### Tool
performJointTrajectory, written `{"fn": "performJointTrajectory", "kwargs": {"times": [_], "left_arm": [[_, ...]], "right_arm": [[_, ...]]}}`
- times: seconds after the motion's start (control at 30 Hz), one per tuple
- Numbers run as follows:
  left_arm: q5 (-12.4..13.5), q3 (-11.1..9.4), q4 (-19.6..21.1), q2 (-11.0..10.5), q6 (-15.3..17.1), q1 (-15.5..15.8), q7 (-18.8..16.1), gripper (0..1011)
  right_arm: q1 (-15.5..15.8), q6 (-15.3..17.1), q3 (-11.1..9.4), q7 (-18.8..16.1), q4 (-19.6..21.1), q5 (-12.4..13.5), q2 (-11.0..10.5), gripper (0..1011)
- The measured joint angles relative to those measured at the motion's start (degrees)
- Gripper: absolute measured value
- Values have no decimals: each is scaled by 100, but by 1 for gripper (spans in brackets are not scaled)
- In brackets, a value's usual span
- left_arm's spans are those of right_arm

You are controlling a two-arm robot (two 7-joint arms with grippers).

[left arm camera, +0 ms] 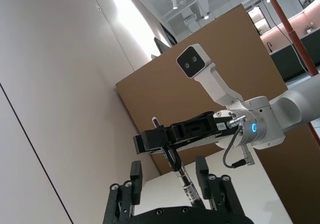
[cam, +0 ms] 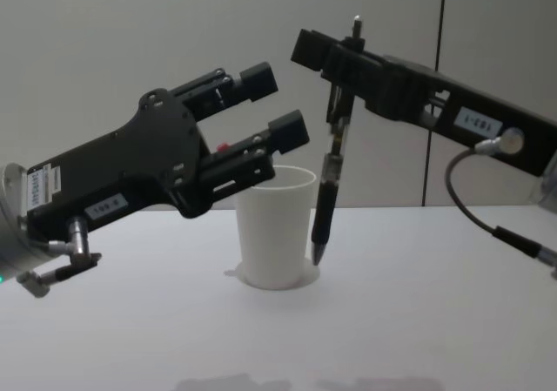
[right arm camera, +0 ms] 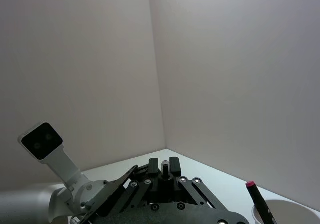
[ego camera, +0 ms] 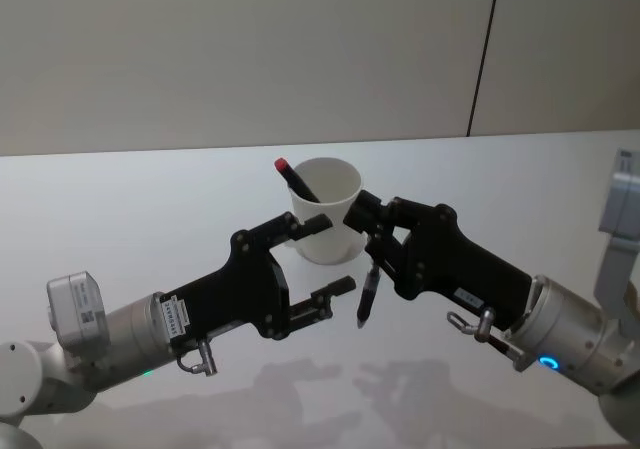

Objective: Place the pen into the pen holder.

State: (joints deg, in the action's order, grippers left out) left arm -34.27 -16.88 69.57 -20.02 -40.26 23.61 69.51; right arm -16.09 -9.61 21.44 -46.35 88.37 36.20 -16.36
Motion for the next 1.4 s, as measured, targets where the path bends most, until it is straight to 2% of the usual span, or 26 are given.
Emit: {"fn": "performJointTrajectory", "kwargs": {"times": [0.17, 0.2, 0.43, 0.67, 0.83, 1.0, 1.03, 1.23, 1.4], "left_arm": [[0, 0, 0, 0, 0, 0, 0, 788], [0, 0, 0, 0, 0, 0, 0, 844], [0, 0, 0, 0, 0, 0, 0, 1000], [0, 0, 0, 0, 0, 0, 0, 1000], [0, 0, 0, 0, 0, 0, 0, 1000], [0, 0, 0, 0, 0, 0, 0, 1000], [0, 0, 0, 0, 0, 0, 0, 1000], [0, 0, 0, 0, 0, 0, 0, 1000], [0, 0, 0, 0, 0, 0, 0, 1000]], "right_arm": [[2, -17, 4, 7, 8, 11, -10, 119], [3, -23, 5, 11, 11, 15, -15, 119], [14, -57, 9, 65, 37, 15, -37, 119], [47, -151, 11, 269, 96, -116, -70, 119], [73, -262, 5, 509, 146, -310, -97, 119], [88, -427, -14, 889, 194, -635, -117, 119], [88, -427, -14, 889, 194, -635, -117, 119], [29, -642, -36, 1346, 166, -1081, -85, 119], [-83, -765, -44, 1542, 56, -1307, -10, 119]]}}
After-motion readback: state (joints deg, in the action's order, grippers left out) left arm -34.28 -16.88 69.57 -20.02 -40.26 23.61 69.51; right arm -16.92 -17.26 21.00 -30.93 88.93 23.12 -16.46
